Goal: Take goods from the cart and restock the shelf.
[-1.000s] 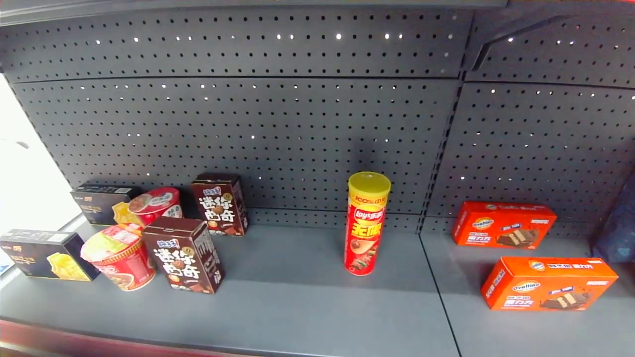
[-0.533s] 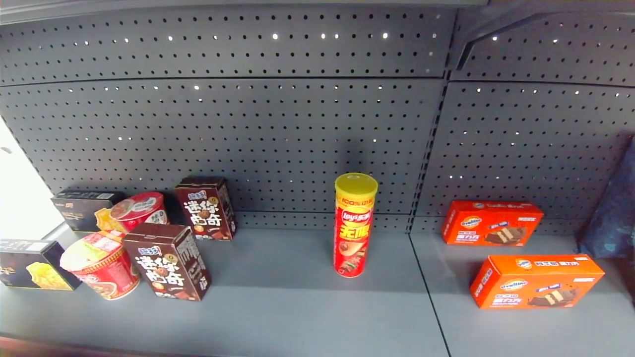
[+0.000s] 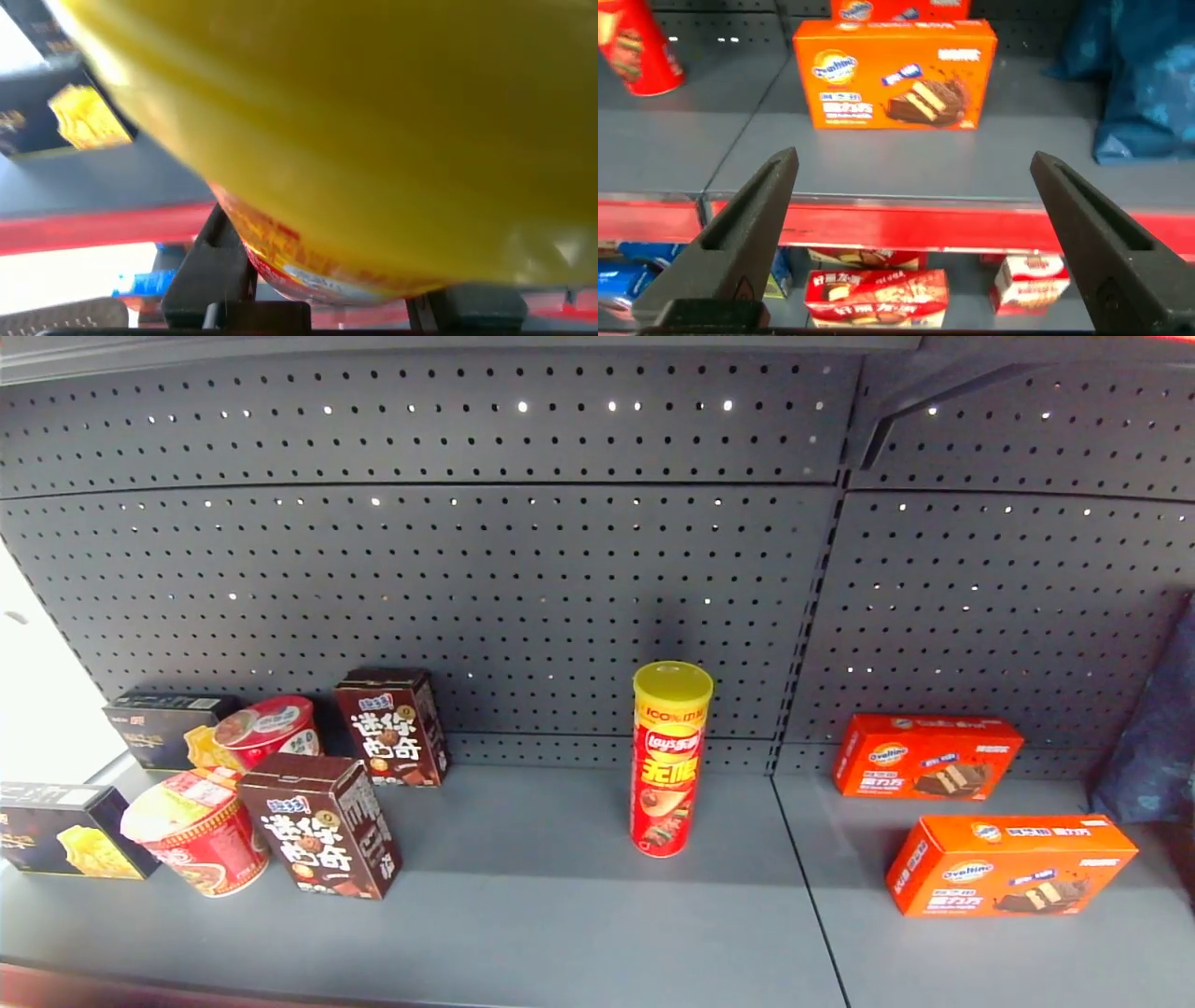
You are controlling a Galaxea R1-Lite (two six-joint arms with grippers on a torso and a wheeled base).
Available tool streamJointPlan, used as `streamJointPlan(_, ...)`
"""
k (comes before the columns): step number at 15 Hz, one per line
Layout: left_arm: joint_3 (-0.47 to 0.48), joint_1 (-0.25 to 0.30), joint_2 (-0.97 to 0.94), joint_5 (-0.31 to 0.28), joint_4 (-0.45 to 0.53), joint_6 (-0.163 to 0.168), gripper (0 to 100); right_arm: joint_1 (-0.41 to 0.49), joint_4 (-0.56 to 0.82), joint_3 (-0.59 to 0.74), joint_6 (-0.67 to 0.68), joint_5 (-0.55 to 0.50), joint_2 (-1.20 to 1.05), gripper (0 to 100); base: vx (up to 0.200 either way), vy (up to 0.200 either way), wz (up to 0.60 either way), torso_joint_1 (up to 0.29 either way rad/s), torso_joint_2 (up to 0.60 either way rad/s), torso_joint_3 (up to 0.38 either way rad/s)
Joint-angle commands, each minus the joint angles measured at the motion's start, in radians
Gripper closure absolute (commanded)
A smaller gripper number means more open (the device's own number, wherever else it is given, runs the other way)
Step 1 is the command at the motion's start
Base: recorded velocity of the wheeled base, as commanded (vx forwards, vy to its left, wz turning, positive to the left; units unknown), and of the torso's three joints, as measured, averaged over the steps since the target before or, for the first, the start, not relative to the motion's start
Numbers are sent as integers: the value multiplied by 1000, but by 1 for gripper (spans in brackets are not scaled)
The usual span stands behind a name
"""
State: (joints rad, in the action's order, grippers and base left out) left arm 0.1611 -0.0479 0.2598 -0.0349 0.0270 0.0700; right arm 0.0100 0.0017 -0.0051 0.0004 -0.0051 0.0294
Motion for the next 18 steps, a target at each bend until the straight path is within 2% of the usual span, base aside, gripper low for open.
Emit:
streamJointPlan(1, 46, 2, -22, 1, 2, -1, 100, -51, 8, -368, 26, 68, 343, 0, 0, 0, 0, 0, 0, 0)
streamJointPlan(3, 55, 5, -25, 4, 19, 5, 100, -168, -20, -441, -28, 128, 501, 0, 0, 0, 0, 0, 0, 0)
streamJointPlan(4, 52, 3, -28, 27, 21, 10, 100, -265, -34, -446, -74, 160, 560, 0, 0, 0, 0, 0, 0, 0)
streamJointPlan(5, 44, 3, -28, 38, 21, 8, 100, -314, -40, -461, -79, 175, 584, 0, 0, 0, 0, 0, 0, 0)
streamJointPlan(6, 28, 2, -28, 43, 22, 5, 100, -433, -43, -520, -59, 185, 678, 0, 0, 0, 0, 0, 0, 0)
streamJointPlan(7, 28, 0, -27, 39, 21, 5, 100, -505, -45, -564, -25, 188, 751, 0, 0, 0, 0, 0, 0, 0)
streamJointPlan(9, 18, -6, -25, 35, 21, 5, 100, -573, -71, -612, -14, 182, 868, 0, 0, 0, 0, 0, 0, 0)
streamJointPlan(11, 23, -6, -25, 10, 21, 10, 100, -599, -169, -638, -13, 189, 1063, 0, 0, 0, 0, 0, 0, 0)
streamJointPlan(12, 26, -6, -24, 1, 21, 5, 100, -599, -269, -644, -16, 220, 1173, 0, 0, 0, 0, 0, 0, 0)
streamJointPlan(14, 26, -9, -22, -2, 21, 5, 100, -573, -493, -648, -19, 355, 1357, 0, 0, 0, 0, 0, 0, 0)
streamJointPlan(16, 23, -9, -24, -2, 21, 5, 100, -561, -606, -670, -31, 398, 1491, 0, 0, 0, 0, 0, 0, 0)
streamJointPlan(18, 21, -9, -27, 0, 21, 5, 100, -504, -663, -708, -74, 525, 1612, 0, 0, 0, 0, 0, 0, 0)
